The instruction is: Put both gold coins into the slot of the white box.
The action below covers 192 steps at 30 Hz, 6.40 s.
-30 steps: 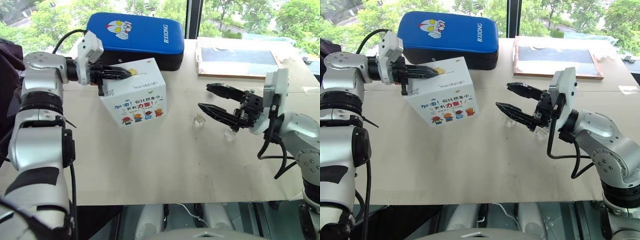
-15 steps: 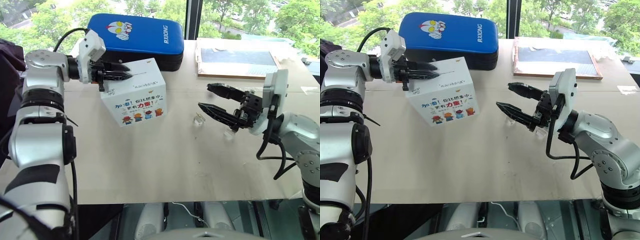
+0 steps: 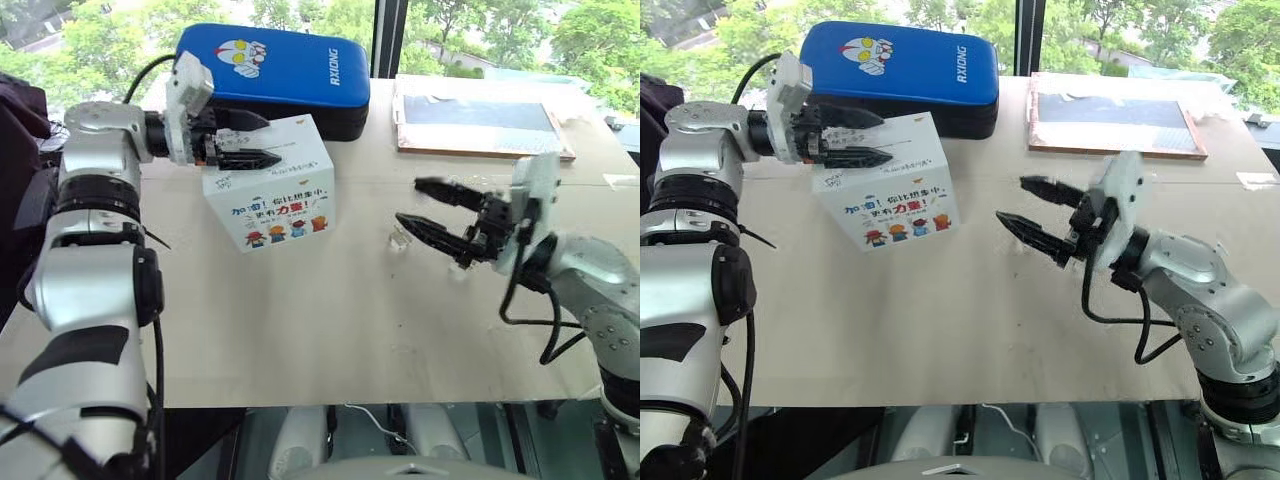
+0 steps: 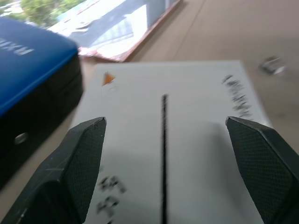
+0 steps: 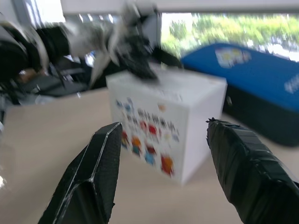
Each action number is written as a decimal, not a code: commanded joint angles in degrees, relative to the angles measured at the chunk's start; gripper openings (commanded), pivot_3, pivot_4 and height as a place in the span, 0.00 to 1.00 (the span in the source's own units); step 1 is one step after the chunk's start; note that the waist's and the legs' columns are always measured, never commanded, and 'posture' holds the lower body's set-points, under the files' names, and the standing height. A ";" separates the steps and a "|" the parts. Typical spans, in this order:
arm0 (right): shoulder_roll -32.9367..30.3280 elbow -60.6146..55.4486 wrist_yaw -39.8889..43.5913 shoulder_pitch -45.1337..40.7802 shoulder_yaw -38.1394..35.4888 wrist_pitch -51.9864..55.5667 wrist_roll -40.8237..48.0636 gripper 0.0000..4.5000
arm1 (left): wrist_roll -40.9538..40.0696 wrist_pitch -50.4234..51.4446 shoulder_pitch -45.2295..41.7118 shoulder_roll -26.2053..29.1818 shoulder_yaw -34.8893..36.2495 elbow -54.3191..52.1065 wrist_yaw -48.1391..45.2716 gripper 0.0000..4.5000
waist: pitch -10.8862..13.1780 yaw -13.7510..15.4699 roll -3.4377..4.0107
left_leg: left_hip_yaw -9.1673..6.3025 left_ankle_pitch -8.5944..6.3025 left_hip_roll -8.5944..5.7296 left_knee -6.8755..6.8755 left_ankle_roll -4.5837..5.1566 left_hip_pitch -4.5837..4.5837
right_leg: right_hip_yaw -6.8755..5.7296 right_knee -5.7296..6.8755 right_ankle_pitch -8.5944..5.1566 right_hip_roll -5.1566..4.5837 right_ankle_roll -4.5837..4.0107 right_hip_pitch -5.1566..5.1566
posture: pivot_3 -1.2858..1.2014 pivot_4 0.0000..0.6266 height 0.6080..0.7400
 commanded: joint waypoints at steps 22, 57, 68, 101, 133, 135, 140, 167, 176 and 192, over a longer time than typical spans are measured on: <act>16.33 26.33 -9.70 -6.23 11.52 -8.18 -30.00 0.53 | -17.58 51.76 37.48 7.47 -0.63 -84.37 35.05 0.94 | 0.02 0.18 0.09 | 0.03 0.03 0.01 -0.05 -0.05 0.13 | 0.19 0.11 0.00 0.08 -0.01 -0.06 | 0.52 0.24 1.00; 38.81 7.76 -23.17 -11.42 -8.87 7.97 30.23 0.00 | -70.80 52.47 39.93 -29.15 23.79 -74.08 75.96 0.55 | -0.02 0.12 0.12 | -0.13 0.05 -0.09 -0.04 -0.09 0.16 | 0.09 0.18 0.03 -0.15 -0.02 0.01 | 0.52 0.24 1.00; 36.82 7.15 -22.72 -11.15 -5.81 7.30 33.36 0.00 | -75.72 48.59 41.73 -27.88 18.29 -73.92 77.81 0.55 | -0.02 0.13 0.12 | -0.11 0.05 -0.12 -0.04 -0.09 0.16 | 0.06 0.15 0.02 -0.08 -0.03 0.01 | 0.52 0.24 1.00; 30.05 7.92 -21.58 -9.91 -4.13 2.24 27.21 0.81 | -64.07 45.59 32.39 -7.36 14.62 -64.61 60.66 0.00 | 0.01 0.06 0.15 | -0.09 0.04 -0.11 -0.08 -0.06 0.15 | 0.07 0.08 0.01 0.03 -0.03 0.00 | 0.52 0.24 1.00; 11.40 1.73 -3.25 -11.72 6.17 -1.87 -4.94 0.81 | 5.73 -7.21 -1.30 5.94 -8.34 7.80 3.99 0.00 | 0.06 0.12 0.12 | 0.06 0.01 -0.05 -0.08 -0.01 -0.36 | 0.12 0.10 -0.01 0.06 0.02 -0.55 | 0.52 0.24 1.00; 11.54 1.74 -3.22 -11.90 6.06 -1.66 -4.88 0.81 | 7.24 -8.76 -2.08 5.61 -8.53 9.22 3.90 0.00 | 0.06 0.10 0.13 | 0.06 0.01 -0.05 -0.06 -0.01 -0.31 | 0.13 0.12 -0.01 0.06 0.02 -0.50 | 0.52 0.24 1.00; 11.97 1.22 -3.53 -11.86 5.94 -1.14 -4.88 0.81 | 9.39 -10.83 -3.04 5.12 -8.15 11.49 4.33 0.00 | 0.05 0.10 0.12 | 0.07 0.02 -0.04 -0.02 -0.01 -0.20 | 0.14 0.19 0.00 0.07 0.02 -0.43 | 0.52 0.24 1.00; 15.98 1.66 -6.87 -14.38 4.54 0.51 -4.95 0.83 | 12.34 -12.71 -2.38 3.71 -5.57 13.87 4.29 0.09 | 0.00 0.07 0.13 | 0.09 0.02 -0.02 0.08 -0.01 0.11 | 0.17 0.53 0.00 0.06 0.01 -0.26 | 0.52 0.24 1.00; 15.85 1.34 -5.88 -13.75 4.55 1.12 -4.94 0.83 | 11.56 -11.92 -3.23 3.01 -2.77 14.93 9.32 0.68 | 0.00 0.10 0.12 | 0.08 0.02 -0.04 0.08 -0.01 0.10 | 0.17 0.55 0.00 0.03 0.02 -0.26 | 0.52 0.24 1.00; 11.30 1.45 -3.10 -8.49 0.39 0.84 -3.39 0.83 | -5.40 9.60 3.61 5.29 3.77 -10.03 -1.08 0.68 | 0.05 -0.27 0.07 | 0.10 0.02 -0.01 -0.07 0.00 -0.12 | 0.16 0.32 -0.01 0.04 0.02 -0.44 | 0.52 0.24 1.00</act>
